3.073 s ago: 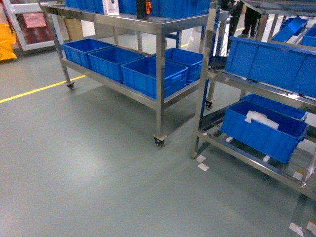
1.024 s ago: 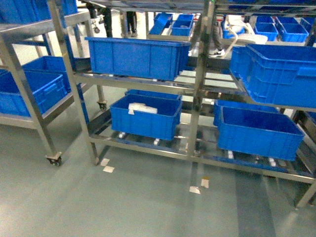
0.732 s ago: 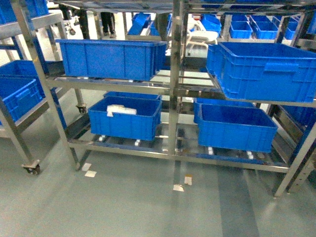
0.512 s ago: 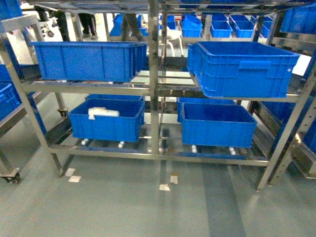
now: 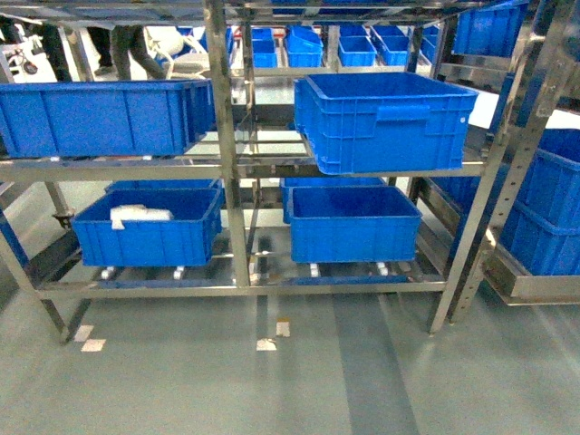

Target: Pick red block from blue box to shelf

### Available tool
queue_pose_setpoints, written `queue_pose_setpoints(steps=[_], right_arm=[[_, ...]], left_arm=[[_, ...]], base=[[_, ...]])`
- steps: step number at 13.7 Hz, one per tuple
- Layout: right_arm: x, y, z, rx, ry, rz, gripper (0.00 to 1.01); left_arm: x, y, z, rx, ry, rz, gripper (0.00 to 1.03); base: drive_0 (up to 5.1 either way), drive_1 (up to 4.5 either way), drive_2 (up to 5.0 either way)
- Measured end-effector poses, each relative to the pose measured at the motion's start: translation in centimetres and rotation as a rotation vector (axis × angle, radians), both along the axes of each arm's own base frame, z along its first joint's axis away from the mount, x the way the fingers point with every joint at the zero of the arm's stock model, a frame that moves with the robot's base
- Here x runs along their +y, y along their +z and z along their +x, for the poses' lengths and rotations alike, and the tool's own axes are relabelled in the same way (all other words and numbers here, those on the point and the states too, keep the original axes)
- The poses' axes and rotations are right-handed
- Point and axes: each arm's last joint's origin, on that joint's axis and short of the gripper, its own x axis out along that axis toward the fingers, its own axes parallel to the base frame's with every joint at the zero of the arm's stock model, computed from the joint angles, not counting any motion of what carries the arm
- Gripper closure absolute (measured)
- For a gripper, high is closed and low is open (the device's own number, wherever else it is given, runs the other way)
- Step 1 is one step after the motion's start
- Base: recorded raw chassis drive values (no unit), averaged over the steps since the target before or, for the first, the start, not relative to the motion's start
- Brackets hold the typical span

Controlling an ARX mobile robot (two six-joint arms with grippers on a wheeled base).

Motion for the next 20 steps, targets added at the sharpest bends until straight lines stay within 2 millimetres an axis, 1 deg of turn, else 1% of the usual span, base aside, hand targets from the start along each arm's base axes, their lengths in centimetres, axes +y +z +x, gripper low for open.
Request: queue_pose_setpoints(steps=[2, 20], right_arm=[[0.00, 0.01, 0.00, -0.001, 0.000, 0.000, 0.74], [0.00, 0.04, 0.00, -0.004, 0.000, 0.000, 0.74]], left_arm=[[0.00, 0.00, 0.00, 0.000, -0.001, 0.000, 0.05], [0.00, 0.01, 0.00, -0.001, -0.001, 0.000, 0.05]], base=[[0.0, 0.00, 0.0], [0.0, 4.21, -4.1]])
